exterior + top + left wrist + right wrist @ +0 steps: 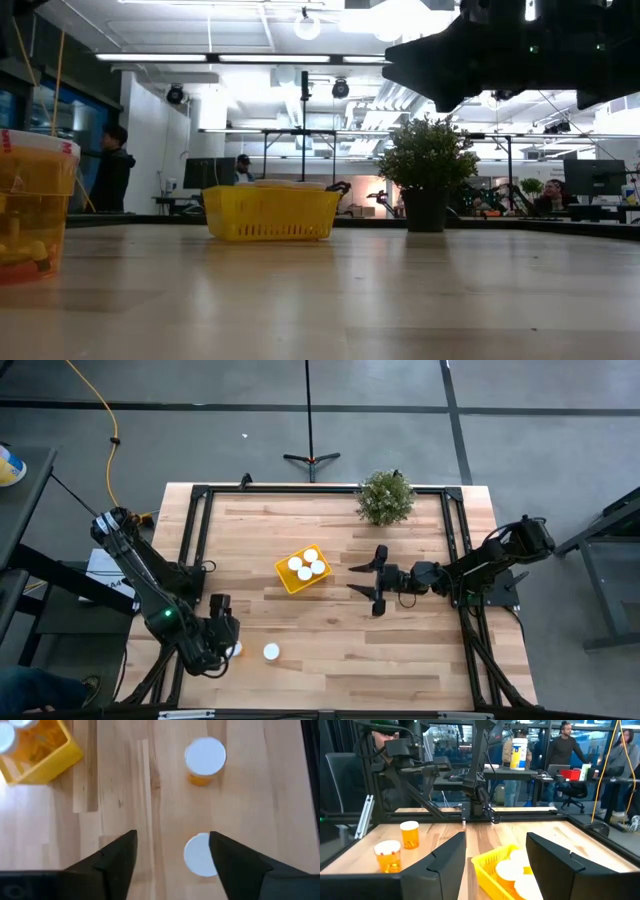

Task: Pick and place pill bottles into a basket
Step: Put the yellow pill bottle into the bin

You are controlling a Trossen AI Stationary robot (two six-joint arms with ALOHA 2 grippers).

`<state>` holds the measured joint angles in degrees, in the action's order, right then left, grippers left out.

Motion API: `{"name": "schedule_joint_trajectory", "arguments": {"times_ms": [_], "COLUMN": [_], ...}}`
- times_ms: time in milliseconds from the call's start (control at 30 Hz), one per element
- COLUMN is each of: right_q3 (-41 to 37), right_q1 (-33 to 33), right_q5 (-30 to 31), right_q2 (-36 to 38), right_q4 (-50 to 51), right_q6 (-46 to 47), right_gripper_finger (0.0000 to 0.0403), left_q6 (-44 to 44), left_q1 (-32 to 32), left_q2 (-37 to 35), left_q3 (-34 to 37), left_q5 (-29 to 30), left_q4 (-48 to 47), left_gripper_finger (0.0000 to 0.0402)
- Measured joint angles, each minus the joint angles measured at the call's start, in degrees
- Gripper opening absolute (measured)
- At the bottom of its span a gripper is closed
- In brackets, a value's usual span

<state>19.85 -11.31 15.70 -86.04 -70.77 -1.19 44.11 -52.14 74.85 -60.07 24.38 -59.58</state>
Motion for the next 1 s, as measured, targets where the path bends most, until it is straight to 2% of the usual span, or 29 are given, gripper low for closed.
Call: {"name": "schedule_joint_trajectory", "arguments": {"times_ms": [200,300,433,567,667,800,933,1000], "right_q3": [0.0,0.0,0.0,0.0,0.0,0.0,0.0,0.0], "right_q1": [0.0,0.0,0.0,0.0,0.0,0.0,0.0,0.0], "right_q5": [0.3,0.4,0.4,0.4,0.4,0.4,0.2,0.3], "right_q2": [0.0,0.0,0.0,0.0,0.0,0.0,0.0,0.0], "right_q4": [0.6,0.7,0.9,1.5,1.7,1.8,2.4,2.8], "right_q6": [1.2,1.2,1.1,0.9,-0.2,-1.0,-1.2,-1.2], "right_gripper_finger": [0.0199,0.0199,0.0199,0.0199,0.0199,0.0199,0.0199,0.0199], "left_q6": [-1.6,1.0,2.5,1.7,2.2,2.8,4.0,4.2], "left_q1": [0.1,0.0,-0.5,-0.4,0.2,1.2,2.5,2.7], "left_q2": [0.0,0.6,4.2,9.0,10.9,11.2,11.6,11.6], "left_q3": [0.1,0.1,0.1,0.2,0.2,0.2,0.2,0.2], "left_q5": [-1.6,-3.7,-6.0,-9.9,-10.1,-11.0,-15.6,-16.1], "left_q4": [-0.1,2.7,7.5,5.3,3.6,3.6,3.5,3.8], "left_gripper_finger": [0.0363,0.0384,0.0381,0.0366,0.0359,0.0356,0.0356,0.0356]}}
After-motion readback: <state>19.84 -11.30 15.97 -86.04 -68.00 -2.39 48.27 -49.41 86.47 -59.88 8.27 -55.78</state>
